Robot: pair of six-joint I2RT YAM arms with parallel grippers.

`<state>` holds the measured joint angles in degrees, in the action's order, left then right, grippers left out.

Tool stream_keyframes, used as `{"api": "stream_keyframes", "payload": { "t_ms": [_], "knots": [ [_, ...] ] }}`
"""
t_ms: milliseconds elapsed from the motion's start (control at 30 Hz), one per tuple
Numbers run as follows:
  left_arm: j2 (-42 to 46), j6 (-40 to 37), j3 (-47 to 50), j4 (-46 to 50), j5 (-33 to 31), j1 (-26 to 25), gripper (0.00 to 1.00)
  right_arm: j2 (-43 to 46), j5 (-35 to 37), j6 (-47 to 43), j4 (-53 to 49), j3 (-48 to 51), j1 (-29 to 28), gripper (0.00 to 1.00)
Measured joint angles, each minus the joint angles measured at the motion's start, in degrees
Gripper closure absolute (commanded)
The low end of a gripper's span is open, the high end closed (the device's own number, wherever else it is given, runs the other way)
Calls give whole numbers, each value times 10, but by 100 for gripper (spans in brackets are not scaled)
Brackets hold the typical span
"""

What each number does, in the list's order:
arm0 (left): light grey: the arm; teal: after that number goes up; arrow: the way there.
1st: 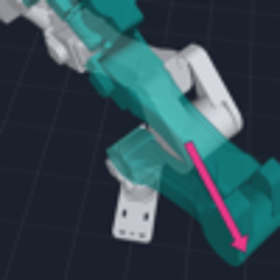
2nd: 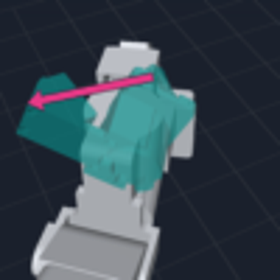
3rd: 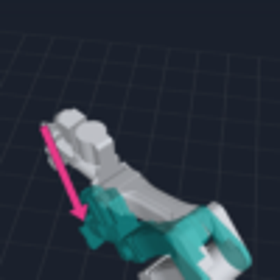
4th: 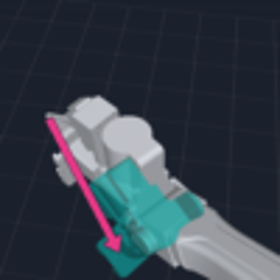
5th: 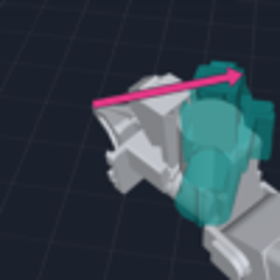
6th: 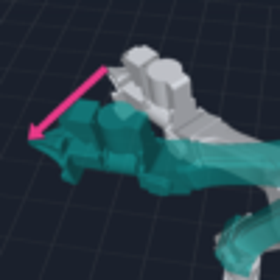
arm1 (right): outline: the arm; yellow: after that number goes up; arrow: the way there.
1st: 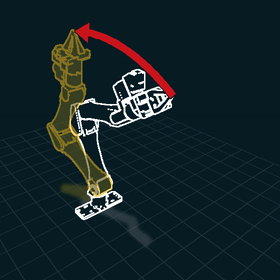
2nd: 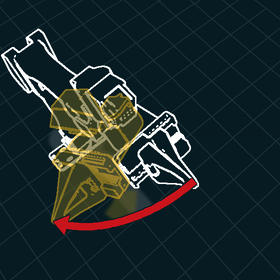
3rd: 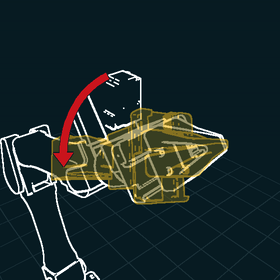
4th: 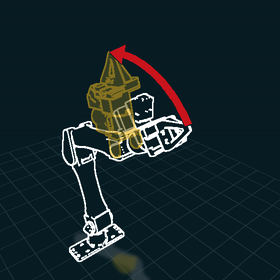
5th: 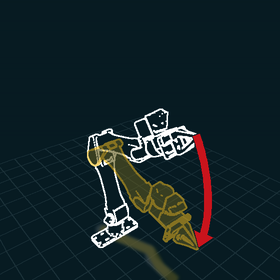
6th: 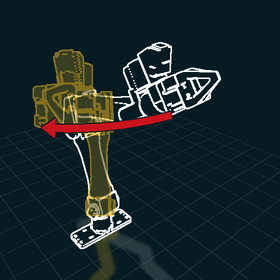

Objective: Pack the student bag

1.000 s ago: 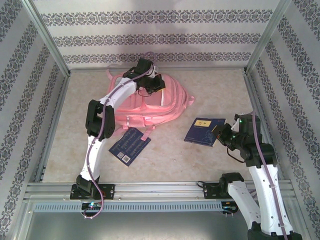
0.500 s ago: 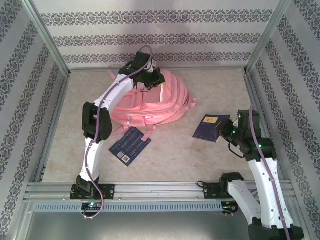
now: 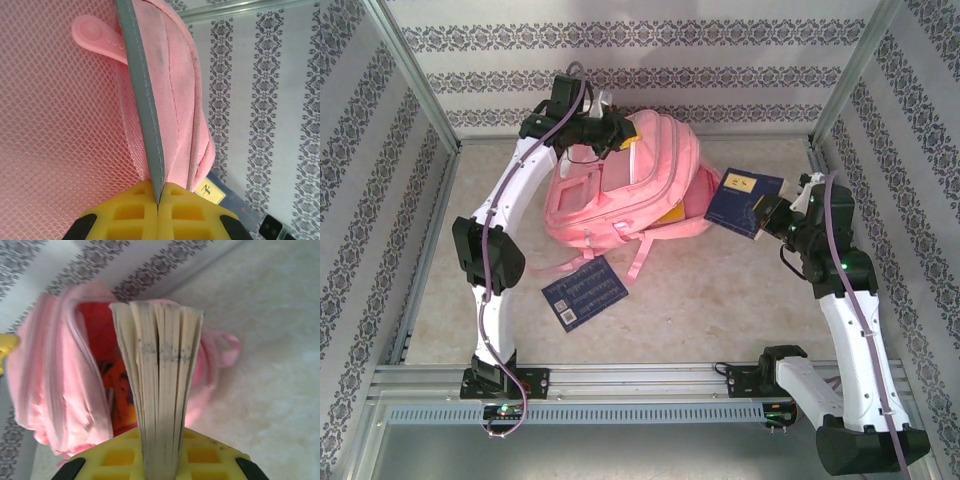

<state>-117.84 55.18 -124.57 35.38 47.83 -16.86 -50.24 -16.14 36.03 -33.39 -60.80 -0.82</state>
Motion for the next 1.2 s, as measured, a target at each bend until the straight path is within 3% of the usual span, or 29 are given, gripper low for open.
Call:
{"api": "stream_keyframes", "payload": {
  "t_ms": [333,600,900,967,1033,1067,1133,1200],
  "knots": [
    [23,117,71,-133,58,20,100,-98,-157,87,180,33,3,100],
    [39,208,122,-240,64,20,100,-193,-197,103,237,32,-15,100],
    [43,244,135,-289,83,19,100,-385,-220,90,269,-59,-107,100],
    [43,248,135,-297,86,18,100,-436,-219,91,274,-103,-132,93],
    [43,251,135,-303,87,19,100,-488,-218,95,279,-152,-156,58],
    [43,253,135,-306,87,19,100,-508,-214,96,281,-172,-167,47],
    [43,256,135,-311,89,19,100,-535,-195,94,280,-198,-187,36],
    [43,258,135,-311,91,19,100,-535,-172,90,274,-200,-194,32]
  ]
}}
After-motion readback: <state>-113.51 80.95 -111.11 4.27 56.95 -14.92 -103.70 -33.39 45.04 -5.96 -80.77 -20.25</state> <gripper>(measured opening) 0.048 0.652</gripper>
